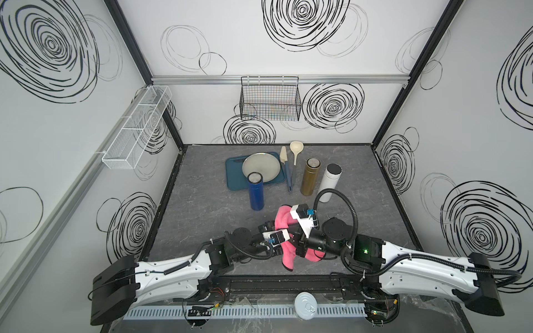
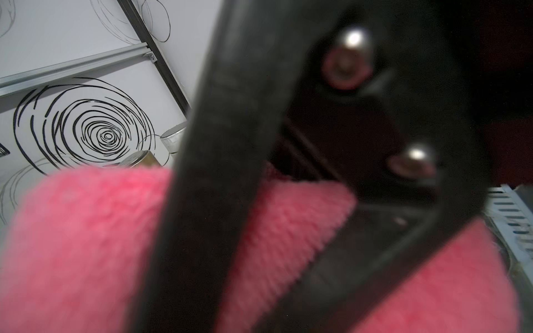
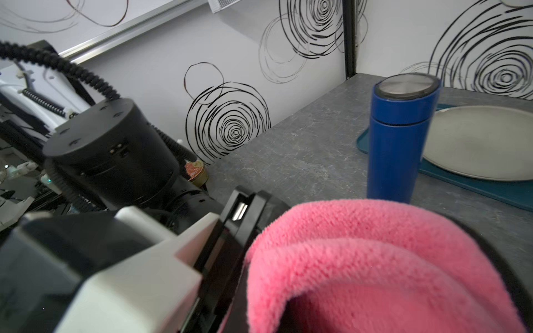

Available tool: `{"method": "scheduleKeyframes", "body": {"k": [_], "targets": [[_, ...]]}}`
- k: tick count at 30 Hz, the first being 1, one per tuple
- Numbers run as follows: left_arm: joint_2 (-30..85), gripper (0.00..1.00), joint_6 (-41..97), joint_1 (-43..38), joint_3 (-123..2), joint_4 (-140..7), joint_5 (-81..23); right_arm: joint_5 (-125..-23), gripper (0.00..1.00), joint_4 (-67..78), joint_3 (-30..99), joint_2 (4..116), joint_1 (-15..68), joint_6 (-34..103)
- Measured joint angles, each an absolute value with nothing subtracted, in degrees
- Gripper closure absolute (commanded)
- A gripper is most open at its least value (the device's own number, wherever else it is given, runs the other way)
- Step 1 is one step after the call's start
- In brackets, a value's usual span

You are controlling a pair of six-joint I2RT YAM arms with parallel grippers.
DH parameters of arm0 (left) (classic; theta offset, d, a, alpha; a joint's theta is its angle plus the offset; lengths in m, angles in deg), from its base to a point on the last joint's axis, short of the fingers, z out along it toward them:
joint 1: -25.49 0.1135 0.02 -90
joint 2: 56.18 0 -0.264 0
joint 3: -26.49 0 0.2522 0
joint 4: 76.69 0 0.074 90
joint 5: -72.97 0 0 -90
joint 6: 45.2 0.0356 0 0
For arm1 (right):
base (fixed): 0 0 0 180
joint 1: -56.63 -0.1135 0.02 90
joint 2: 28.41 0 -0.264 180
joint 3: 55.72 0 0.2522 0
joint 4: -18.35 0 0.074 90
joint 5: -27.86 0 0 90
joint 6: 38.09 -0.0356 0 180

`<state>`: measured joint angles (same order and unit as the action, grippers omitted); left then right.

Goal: Wipe the surface of the thermos
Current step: Wipe the dirt from the surface of the thermos.

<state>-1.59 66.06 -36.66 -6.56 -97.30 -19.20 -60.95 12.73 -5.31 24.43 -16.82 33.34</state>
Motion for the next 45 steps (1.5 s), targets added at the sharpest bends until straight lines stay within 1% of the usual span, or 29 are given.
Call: {"method": "scheduleKeyframes", "body": {"k": [5,9,11,13,16,18,20,23,27,29,32,34,37,39,42,45], "targets": [[-2.2,1.0,64.8,-36.2,-6.6,-99.0,-18.7,-59.4,1.0,12.9,-6.9,21.3,-15.9,33.2],[-3.2,1.0,64.2,-35.7,-6.6,-99.7,-18.5,-60.1,1.0,12.7,-8.7,18.0,-10.3,30.9],[-3.4,1.0,64.0,-35.5,-6.6,-99.8,-18.4,-61.9,1.0,13.1,-9.0,17.9,-9.0,30.8],[-3.6,1.0,63.8,-35.5,-6.6,-99.8,-18.6,-61.4,1.0,14.1,-9.1,18.7,-11.4,31.7],[-3.8,1.0,63.9,-35.5,-6.5,-99.3,-19.1,-58.5,1.0,14.6,-7.5,21.8,-18.6,33.2],[-3.8,1.0,63.9,-35.6,-6.4,-99.3,-19.4,-56.9,1.0,14.7,-6.0,23.8,-20.5,33.9],[-3.8,1.0,63.9,-35.4,-6.3,-99.2,-19.0,-56.1,1.0,14.7,-5.9,24.2,-20.5,33.9],[-3.8,1.0,63.9,-35.3,-6.3,-99.3,-19.0,-57.4,1.0,14.9,-6.5,23.0,-17.8,33.0],[-3.8,1.0,63.7,-35.3,-6.2,-99.3,-18.4,-59.8,1.0,15.4,-9.5,19.0,-9.3,30.3],[-4.4,1.0,63.5,-35.4,-6.1,-99.7,-18.5,-60.0,1.0,15.0,-10.4,18.3,-7.8,29.9],[-5.7,1.0,63.3,-35.4,-5.5,-99.7,-18.9,-56.9,1.0,16.0,-10.4,19.1,-10.6,30.2],[-5.9,1.0,63.2,-35.5,-5.2,-99.3,-19.1,-53.6,1.0,16.8,-9.5,20.8,-15.1,31.3],[-5.8,1.0,63.2,-35.5,-4.9,-99.4,-19.0,-53.3,1.0,18.6,-7.3,24.8,-19.8,32.0],[-5.7,1.0,63.1,-35.5,-4.6,-99.4,-18.7,-52.8,1.0,19.4,-6.8,26.2,-20.2,32.0],[-5.7,1.0,62.8,-35.3,-4.4,-99.3,-18.2,-53.8,1.0,19.6,-7.4,25.7,-17.6,30.8],[-5.9,1.0,62.1,-35.2,-4.4,-99.4,-17.3,-54.7,1.0,19.5,-9.8,22.3,-11.7,28.3]]}}
